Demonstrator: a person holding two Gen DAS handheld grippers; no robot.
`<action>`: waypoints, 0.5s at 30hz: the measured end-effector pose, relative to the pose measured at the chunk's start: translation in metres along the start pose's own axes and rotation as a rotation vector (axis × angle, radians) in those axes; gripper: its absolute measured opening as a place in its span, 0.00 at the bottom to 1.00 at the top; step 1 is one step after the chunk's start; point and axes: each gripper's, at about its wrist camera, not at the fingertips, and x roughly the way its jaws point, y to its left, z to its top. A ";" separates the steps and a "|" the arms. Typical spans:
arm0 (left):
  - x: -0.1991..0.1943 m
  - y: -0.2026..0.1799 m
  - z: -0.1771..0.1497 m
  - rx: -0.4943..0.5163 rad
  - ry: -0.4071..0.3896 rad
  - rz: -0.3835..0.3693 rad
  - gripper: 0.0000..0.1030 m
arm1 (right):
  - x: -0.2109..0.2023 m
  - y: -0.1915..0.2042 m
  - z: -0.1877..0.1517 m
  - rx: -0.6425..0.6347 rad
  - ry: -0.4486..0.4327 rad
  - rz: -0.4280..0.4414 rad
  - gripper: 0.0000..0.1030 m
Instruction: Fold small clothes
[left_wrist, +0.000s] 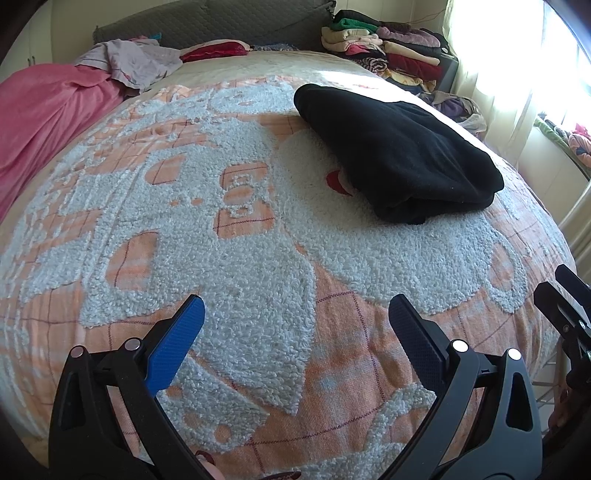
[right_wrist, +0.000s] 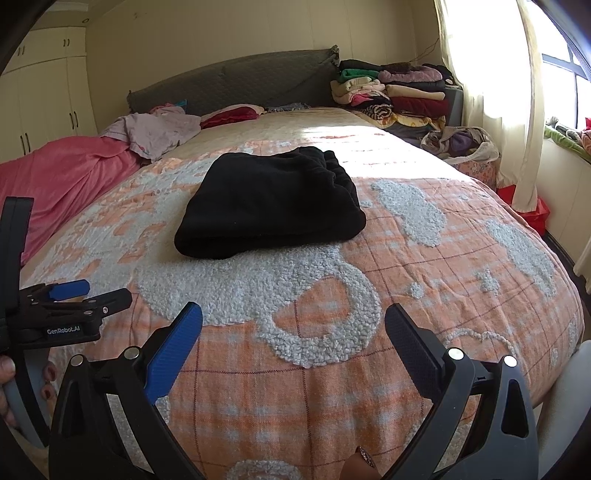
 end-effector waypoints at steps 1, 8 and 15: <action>0.000 0.000 0.000 0.000 -0.001 0.000 0.91 | 0.000 0.000 0.000 0.001 0.000 -0.001 0.96; 0.000 0.000 0.000 -0.001 -0.001 0.002 0.91 | 0.002 -0.001 -0.001 0.008 0.004 -0.003 0.96; -0.001 0.001 0.000 -0.005 0.000 0.009 0.91 | 0.001 -0.001 -0.003 0.006 0.005 0.003 0.96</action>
